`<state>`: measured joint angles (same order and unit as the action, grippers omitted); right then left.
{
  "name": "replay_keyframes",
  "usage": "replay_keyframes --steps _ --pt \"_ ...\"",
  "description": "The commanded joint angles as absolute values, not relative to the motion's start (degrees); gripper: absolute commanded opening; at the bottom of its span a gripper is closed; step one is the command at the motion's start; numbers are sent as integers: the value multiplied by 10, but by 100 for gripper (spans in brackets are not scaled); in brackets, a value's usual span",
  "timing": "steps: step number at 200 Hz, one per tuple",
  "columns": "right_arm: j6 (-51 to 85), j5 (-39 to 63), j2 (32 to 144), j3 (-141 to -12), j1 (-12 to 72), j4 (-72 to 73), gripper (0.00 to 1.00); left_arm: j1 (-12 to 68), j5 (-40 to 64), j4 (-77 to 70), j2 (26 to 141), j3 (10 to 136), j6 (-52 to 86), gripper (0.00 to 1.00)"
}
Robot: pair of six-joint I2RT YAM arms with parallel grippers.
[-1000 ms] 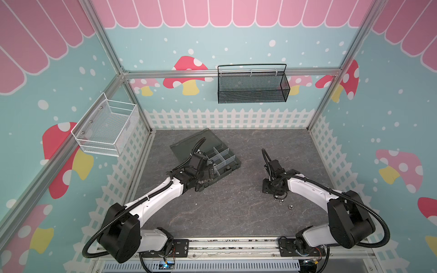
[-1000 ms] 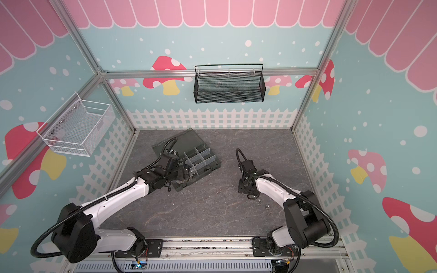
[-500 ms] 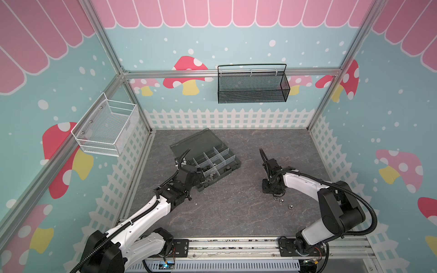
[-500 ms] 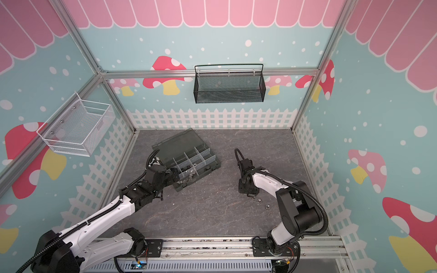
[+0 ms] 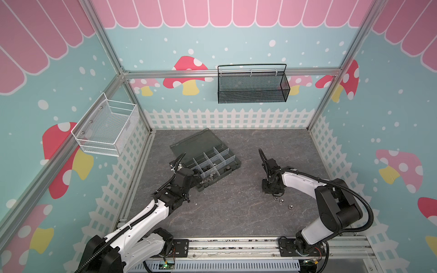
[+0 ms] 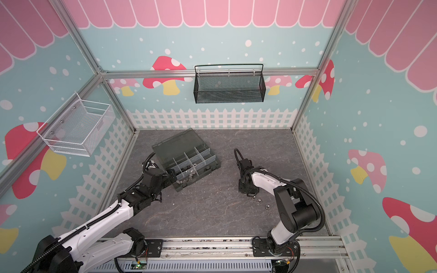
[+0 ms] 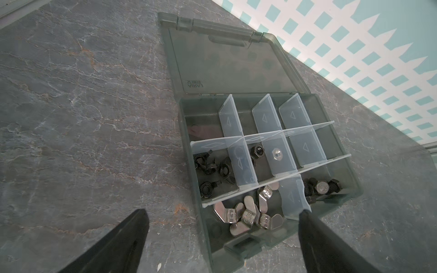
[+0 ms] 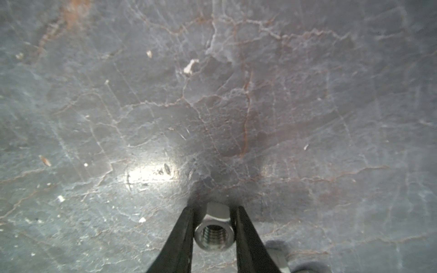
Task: Sort the screws and nuts into containers
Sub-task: Pick up the nut from the center of the table.
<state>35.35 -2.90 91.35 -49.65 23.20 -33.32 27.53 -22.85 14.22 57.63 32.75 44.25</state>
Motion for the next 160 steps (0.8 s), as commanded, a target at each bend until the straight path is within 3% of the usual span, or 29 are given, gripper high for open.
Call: replay_keyframes --steps 1,122,160 --pt "352 -19 917 -496 230 -341 24 270 -236 129 571 322 460 99" --pt "348 3 886 -522 276 -330 5 262 -257 152 567 320 481 100" --pt "338 -2 911 -572 313 -321 3 258 -261 168 580 321 487 100"
